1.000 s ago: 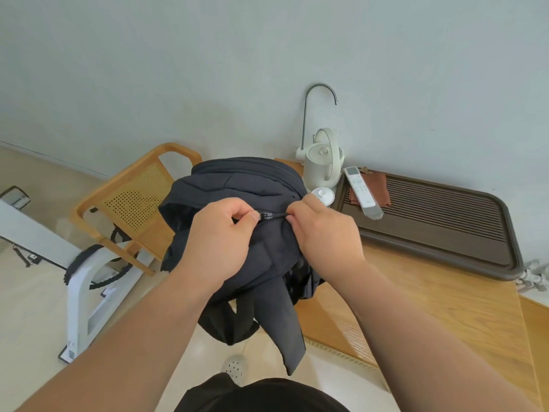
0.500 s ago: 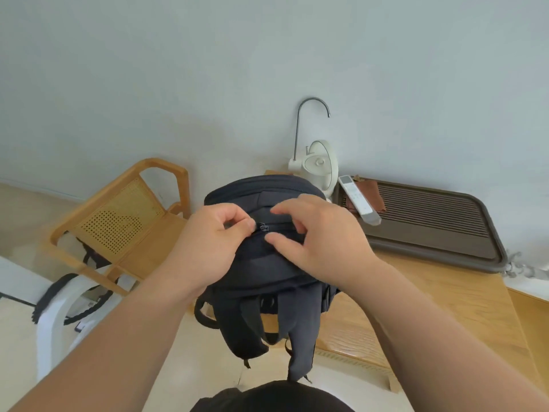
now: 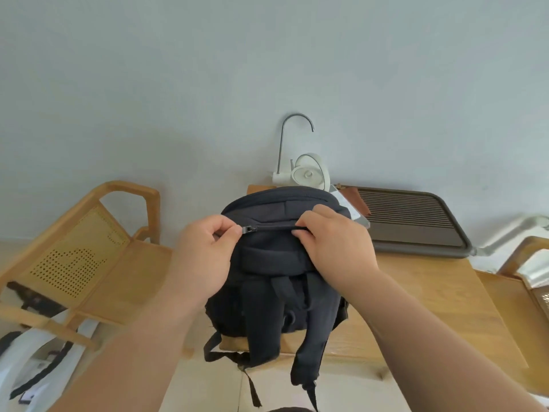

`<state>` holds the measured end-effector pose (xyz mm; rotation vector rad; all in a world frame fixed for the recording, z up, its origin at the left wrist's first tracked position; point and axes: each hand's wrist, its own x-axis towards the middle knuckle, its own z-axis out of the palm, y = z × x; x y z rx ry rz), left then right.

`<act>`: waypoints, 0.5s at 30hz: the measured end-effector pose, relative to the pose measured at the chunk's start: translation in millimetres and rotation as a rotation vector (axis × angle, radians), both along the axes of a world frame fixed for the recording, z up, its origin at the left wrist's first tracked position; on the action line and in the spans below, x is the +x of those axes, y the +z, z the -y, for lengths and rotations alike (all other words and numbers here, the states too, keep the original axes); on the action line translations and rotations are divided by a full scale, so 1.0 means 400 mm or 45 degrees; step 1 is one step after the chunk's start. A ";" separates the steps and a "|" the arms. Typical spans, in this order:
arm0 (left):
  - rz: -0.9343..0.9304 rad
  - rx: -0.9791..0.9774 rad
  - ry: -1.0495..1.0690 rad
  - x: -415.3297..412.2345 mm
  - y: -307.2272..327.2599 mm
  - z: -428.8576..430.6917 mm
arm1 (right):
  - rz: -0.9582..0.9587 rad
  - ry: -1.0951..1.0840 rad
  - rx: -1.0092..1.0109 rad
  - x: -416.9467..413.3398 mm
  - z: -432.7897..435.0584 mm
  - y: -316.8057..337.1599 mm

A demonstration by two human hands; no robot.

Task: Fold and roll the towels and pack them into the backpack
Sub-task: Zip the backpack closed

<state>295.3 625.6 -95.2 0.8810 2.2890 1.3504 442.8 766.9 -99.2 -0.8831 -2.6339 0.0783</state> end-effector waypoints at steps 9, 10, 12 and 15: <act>0.320 0.161 -0.162 -0.052 -0.024 0.031 | 0.164 0.214 -0.185 -0.113 0.118 0.089; 0.340 0.181 -0.174 -0.054 -0.029 0.034 | 0.243 0.228 -0.106 -0.132 0.132 0.081; 0.307 0.170 -0.183 -0.061 -0.042 0.043 | 0.283 0.217 0.021 -0.162 0.149 0.054; 0.269 0.135 -0.192 -0.071 -0.061 0.060 | 0.240 0.156 0.140 -0.176 0.154 0.012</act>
